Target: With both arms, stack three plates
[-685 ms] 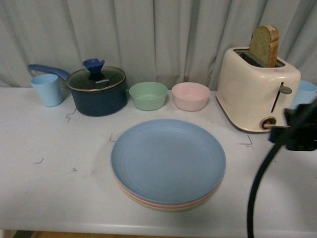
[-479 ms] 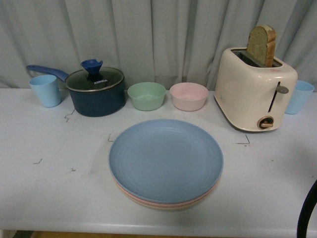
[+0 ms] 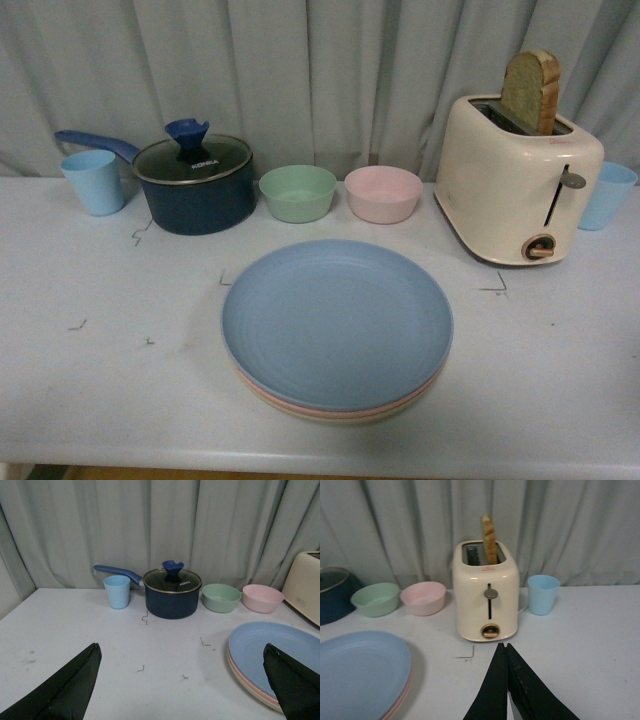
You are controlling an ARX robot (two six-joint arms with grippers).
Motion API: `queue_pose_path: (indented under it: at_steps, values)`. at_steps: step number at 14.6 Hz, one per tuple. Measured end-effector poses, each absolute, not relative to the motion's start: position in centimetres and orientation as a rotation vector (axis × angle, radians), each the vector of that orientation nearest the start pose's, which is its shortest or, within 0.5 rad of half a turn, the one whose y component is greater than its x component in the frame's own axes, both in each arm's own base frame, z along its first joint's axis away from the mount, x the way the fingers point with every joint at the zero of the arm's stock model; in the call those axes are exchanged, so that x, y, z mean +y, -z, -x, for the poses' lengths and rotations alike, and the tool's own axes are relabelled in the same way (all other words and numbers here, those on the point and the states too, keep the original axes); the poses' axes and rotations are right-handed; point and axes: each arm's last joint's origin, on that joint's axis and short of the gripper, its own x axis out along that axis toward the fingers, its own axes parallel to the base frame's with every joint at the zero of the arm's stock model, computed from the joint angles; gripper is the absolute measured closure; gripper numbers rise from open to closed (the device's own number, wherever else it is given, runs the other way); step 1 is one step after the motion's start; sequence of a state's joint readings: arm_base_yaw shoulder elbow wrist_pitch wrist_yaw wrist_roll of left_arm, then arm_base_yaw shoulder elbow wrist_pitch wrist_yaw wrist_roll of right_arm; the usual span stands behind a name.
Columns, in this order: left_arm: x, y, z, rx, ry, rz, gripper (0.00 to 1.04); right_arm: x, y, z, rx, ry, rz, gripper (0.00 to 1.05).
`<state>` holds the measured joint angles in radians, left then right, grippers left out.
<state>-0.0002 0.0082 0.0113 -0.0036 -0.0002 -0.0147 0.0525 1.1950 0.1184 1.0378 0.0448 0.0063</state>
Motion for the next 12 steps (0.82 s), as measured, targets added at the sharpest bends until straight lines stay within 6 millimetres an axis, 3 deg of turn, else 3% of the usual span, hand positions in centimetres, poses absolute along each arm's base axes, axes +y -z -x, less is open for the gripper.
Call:
queue_pose_path:
  at_steps: [1, 5, 12]
  values:
    - [0.0, -16.6, -9.8, 0.000, 0.000, 0.015, 0.07, 0.1, -16.2, -18.2, 0.018, 0.006, -0.006, 1.03]
    - [0.0, -16.6, -9.8, 0.001, 0.000, 0.015, 0.07, -0.1, -16.3, -15.5, 0.011, 0.009, -0.006, 1.03]
    - [0.0, -16.6, -9.8, 0.001, 0.000, 0.015, 0.07, -0.1, -16.8, -13.1, -0.005, 0.009, -0.006, 1.03]
